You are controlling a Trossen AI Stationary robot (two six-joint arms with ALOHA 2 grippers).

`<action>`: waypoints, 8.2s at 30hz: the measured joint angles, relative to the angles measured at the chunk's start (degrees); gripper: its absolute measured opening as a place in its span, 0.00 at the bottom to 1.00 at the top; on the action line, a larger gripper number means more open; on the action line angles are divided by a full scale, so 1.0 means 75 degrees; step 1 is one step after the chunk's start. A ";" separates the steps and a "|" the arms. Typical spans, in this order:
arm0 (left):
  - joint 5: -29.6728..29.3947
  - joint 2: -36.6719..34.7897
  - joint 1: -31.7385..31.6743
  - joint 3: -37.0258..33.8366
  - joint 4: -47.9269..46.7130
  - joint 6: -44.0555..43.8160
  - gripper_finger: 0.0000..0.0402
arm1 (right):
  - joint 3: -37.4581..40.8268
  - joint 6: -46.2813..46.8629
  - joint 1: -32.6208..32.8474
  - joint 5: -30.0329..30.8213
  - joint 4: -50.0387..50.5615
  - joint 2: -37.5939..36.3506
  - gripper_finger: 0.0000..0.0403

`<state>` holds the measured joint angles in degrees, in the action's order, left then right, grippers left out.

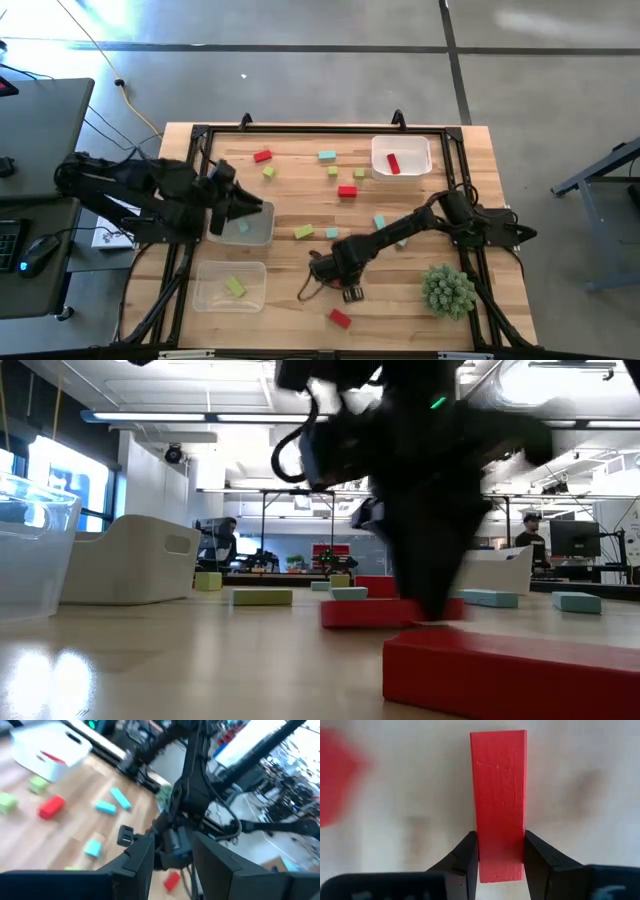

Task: Sort & place blocks by color
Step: Put the red block into the white bin, then put the green block into the transparent bin

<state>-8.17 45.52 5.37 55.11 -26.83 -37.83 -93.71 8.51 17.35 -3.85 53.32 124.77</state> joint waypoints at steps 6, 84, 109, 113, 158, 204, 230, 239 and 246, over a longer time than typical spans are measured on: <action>0.0002 -0.0589 -0.0627 0.0000 -0.0275 0.0685 0.30 | -0.0402 0.0152 -0.0680 0.0524 0.0550 0.0009 0.23; -0.0353 0.2340 -0.5401 0.0000 -0.0384 0.4532 0.37 | 0.2870 0.0657 -0.7364 0.2242 0.0782 -0.3328 0.26; 0.0840 0.4587 -0.6327 0.0000 -0.1229 0.2193 0.51 | 0.2867 -0.0201 -0.7437 0.2437 0.0712 -0.3328 0.43; 0.0840 0.4980 -0.6327 0.0000 -0.1495 0.1880 0.51 | 0.2864 -0.0201 -0.7522 0.2434 0.0710 -0.3328 0.43; 0.0403 0.7073 -0.6365 0.0000 -0.1352 0.2453 0.28 | 0.2861 -0.0259 -0.7584 0.2310 0.0333 -0.3328 0.43; 0.7427 0.3851 -0.6225 0.0000 0.1474 0.1516 0.28 | 0.2856 0.2388 -0.4869 -0.0466 -0.3755 -0.5691 0.36; 0.7451 0.3858 -0.5573 0.0000 0.5280 -0.1743 0.28 | 0.2856 -0.3124 -0.2504 0.2720 -0.6581 -0.5680 0.52; 0.6621 0.3861 -0.5393 0.0000 0.5565 -0.1879 0.28 | 0.2856 -0.3802 -0.2546 0.2710 -0.6857 -0.5680 0.52; 0.6970 0.3749 -0.5253 0.0000 0.4716 -0.1706 0.27 | 0.2856 -0.4183 -0.2577 0.3037 -0.6829 -0.5680 0.52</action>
<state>44.11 73.64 -34.03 55.11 8.54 -50.63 -72.29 -22.86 -1.98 18.93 2.10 82.17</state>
